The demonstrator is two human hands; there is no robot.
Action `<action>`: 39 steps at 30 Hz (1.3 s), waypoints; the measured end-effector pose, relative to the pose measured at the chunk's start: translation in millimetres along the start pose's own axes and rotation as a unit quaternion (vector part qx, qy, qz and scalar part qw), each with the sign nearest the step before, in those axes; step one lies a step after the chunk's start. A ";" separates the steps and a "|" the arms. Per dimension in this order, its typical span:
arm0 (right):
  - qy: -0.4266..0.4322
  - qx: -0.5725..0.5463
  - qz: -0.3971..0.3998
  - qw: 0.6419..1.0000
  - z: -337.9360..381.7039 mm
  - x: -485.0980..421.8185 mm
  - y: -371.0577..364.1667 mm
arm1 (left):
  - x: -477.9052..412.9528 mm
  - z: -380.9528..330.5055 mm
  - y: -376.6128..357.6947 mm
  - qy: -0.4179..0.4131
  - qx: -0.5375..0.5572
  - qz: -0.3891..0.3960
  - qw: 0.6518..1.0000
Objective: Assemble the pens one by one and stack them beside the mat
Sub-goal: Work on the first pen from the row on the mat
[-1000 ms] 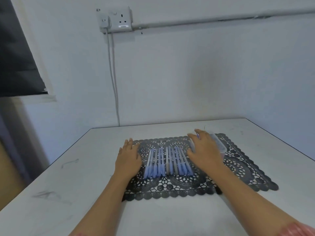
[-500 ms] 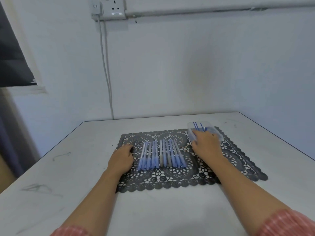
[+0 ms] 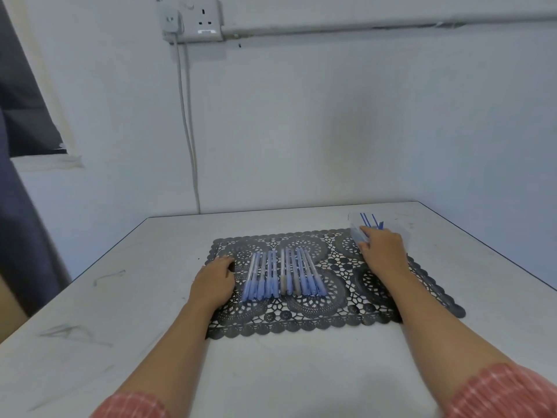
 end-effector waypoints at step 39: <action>0.023 -0.165 0.213 0.963 70.9 34.6 -6.8 | -4.4 -6.0 15.4 0.042 0.061 -0.022 0.997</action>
Point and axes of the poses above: each hand's wrist, its own x-axis away from the middle knuckle, its own y-axis out of the back of the hand, z = x × y, the point moved 2 cm from there along -x, towards the middle knuckle, and after that the axes turned 6 degrees about x, right-handed, at the moved point
